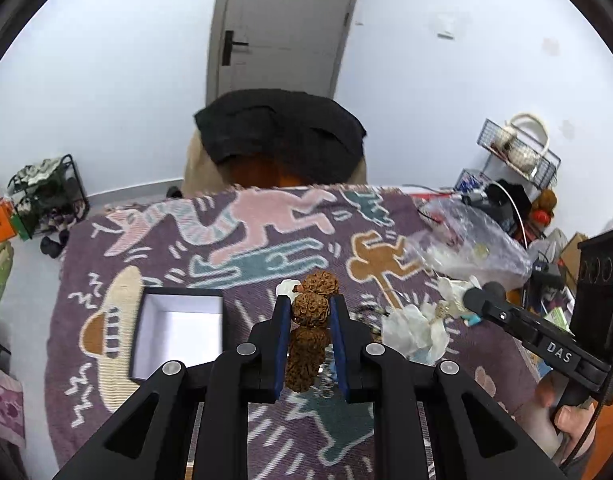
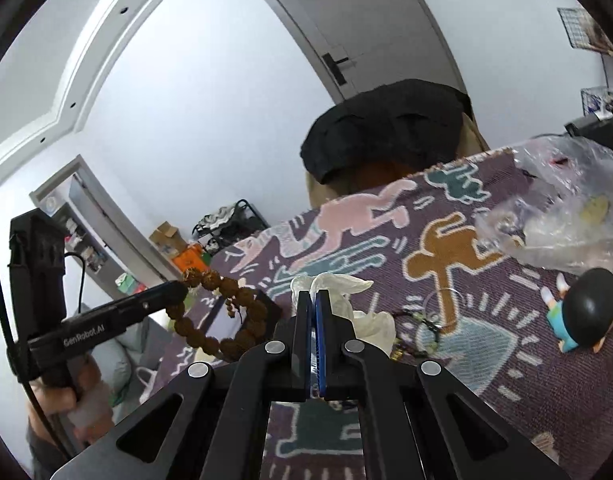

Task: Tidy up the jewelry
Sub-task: 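Carry the bead bracelet with the left tool into the black box and release, then move the left tool back over the jewelry pile, then grasp the blue knotted charm with the left tool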

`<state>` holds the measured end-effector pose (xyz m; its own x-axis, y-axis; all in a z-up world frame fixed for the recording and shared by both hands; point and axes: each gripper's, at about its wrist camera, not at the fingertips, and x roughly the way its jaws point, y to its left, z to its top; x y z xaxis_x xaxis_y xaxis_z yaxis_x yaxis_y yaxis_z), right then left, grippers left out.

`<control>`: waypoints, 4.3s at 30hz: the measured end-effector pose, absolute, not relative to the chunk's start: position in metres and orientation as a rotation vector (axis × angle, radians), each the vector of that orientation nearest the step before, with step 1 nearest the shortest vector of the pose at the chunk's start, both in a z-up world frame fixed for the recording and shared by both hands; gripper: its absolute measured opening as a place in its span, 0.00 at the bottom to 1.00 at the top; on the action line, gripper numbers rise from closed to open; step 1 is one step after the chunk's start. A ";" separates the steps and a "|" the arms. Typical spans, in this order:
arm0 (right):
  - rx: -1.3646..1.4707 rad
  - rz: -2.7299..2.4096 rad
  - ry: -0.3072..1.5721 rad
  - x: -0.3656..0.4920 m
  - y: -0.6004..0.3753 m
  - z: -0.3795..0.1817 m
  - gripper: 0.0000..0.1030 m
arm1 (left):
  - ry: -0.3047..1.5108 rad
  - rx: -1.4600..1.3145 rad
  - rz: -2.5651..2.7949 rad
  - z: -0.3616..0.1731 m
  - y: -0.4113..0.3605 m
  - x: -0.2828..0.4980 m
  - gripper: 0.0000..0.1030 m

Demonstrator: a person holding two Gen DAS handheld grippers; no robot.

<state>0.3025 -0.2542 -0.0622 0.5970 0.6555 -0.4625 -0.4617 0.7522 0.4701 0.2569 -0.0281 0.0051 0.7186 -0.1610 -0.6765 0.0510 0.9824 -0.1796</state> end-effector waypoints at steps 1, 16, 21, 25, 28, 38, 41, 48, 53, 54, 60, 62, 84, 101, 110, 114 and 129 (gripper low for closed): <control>0.315 0.667 0.659 0.301 -0.251 -0.061 0.03 | 0.756 -0.159 -0.107 0.007 -0.021 0.256 0.20; 0.228 0.761 0.659 0.295 -0.178 -0.045 0.03 | 0.752 -0.243 0.045 -0.013 0.073 0.246 0.20; 0.200 0.793 0.674 0.298 -0.149 -0.049 0.03 | 0.776 -0.272 0.029 -0.035 0.082 0.257 0.20; 0.194 0.804 0.695 0.304 -0.133 -0.054 0.03 | 0.776 -0.313 -0.008 -0.045 0.082 0.270 0.20; 0.193 0.804 0.705 0.308 -0.125 -0.055 0.03 | 0.793 -0.330 -0.001 -0.049 0.085 0.276 0.32; 0.180 0.857 0.731 0.320 -0.081 -0.058 0.03 | 0.735 -0.376 0.095 -0.044 0.130 0.251 0.70; 0.170 0.875 0.732 0.321 -0.062 -0.057 0.03 | 0.735 -0.376 0.110 -0.045 0.143 0.242 0.70; 0.107 0.865 0.728 0.324 -0.022 -0.065 0.20 | 0.734 -0.378 0.134 -0.051 0.161 0.232 0.70; 0.113 0.780 0.748 0.320 -0.033 -0.075 0.80 | 0.698 -0.327 0.140 -0.044 0.150 0.227 0.84; 0.120 0.775 0.746 0.319 -0.039 -0.076 0.80 | 0.690 -0.320 0.134 -0.042 0.147 0.226 0.87; 0.194 0.694 0.758 0.314 -0.091 -0.072 0.80 | 0.647 -0.299 0.061 -0.026 0.116 0.221 0.96; 0.214 0.677 0.730 0.307 -0.108 -0.063 0.85 | 0.624 -0.297 0.045 -0.017 0.107 0.217 0.96; 0.280 0.550 0.608 0.255 -0.222 -0.042 1.00 | 0.445 -0.282 -0.110 0.030 0.038 0.166 1.00; 0.341 0.466 0.700 0.258 -0.297 -0.100 0.75 | 0.649 -0.087 -0.229 -0.011 -0.050 0.190 0.78; 0.371 0.450 0.773 0.262 -0.308 -0.135 0.62 | 0.845 -0.159 -0.254 -0.070 -0.069 0.228 0.53; 0.383 0.444 0.796 0.265 -0.312 -0.149 0.62 | 0.917 -0.187 -0.248 -0.091 -0.079 0.242 0.53; 0.376 0.459 0.867 0.277 -0.314 -0.174 0.51 | 1.082 -0.262 -0.179 -0.149 -0.101 0.282 0.53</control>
